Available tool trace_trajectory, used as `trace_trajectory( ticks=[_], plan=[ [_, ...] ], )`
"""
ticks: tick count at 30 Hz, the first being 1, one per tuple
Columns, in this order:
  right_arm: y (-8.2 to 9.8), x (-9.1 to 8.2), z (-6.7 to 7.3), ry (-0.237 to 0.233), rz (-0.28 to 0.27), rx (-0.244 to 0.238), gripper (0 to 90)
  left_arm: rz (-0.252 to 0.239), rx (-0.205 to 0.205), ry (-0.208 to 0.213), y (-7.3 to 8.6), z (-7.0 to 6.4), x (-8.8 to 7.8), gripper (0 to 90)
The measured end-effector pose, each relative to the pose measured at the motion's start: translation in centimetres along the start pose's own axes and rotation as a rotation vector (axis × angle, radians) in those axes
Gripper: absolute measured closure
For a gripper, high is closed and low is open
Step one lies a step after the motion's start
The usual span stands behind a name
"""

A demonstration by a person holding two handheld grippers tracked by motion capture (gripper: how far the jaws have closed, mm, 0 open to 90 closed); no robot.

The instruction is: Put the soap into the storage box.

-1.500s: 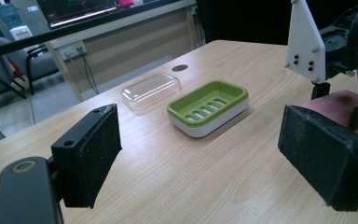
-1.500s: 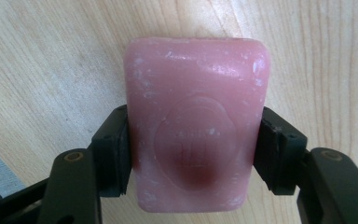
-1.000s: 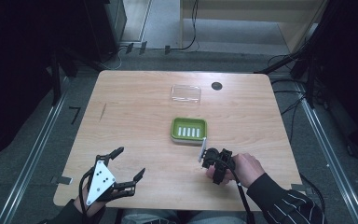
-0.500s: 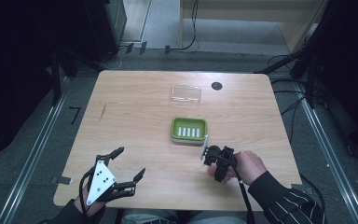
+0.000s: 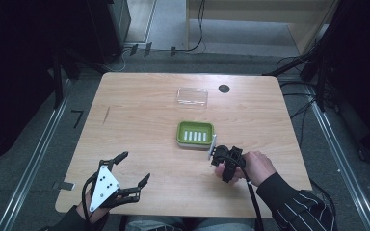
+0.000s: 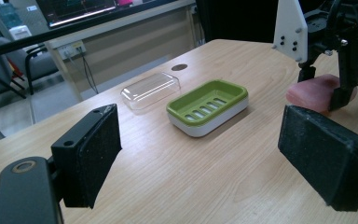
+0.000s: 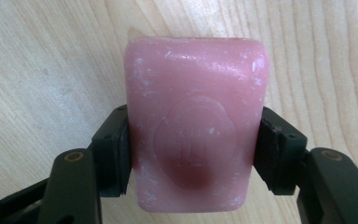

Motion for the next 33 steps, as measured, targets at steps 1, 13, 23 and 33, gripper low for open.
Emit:
trace_trajectory(
  ticks=[1, 13, 23, 33],
  plan=[
    [0.0, -0.1, -0.2, 0.001, -0.001, 0.002, 38.5, -0.001, -0.001, -0.001, 0.0, 0.0, 0.0, 13.6],
    [0.1, -0.5, -1.5, 0.002, -0.020, 0.020, 38.5, -0.002, 0.002, 0.003, 0.0, -0.1, 0.0, 13.6],
    [0.5, -1.0, -2.9, -0.001, -0.034, 0.041, 38.5, -0.002, 0.000, 0.002, 0.0, 0.0, 0.0, 13.6],
    [0.3, -1.3, -3.6, 0.002, -0.037, 0.050, 38.5, -0.001, 0.002, 0.002, 0.0, 0.0, 0.0, 13.6]
  ],
)
Point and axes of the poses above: each handheld gripper's, and its own axes: x roughly forward along the jaws, y roughly out of its underside, z roughly to its left, the point moved 1 cm from there along x, roughly forward along the jaws, and after that the axes turned 8 degrees about z, right-handed, at the moved point
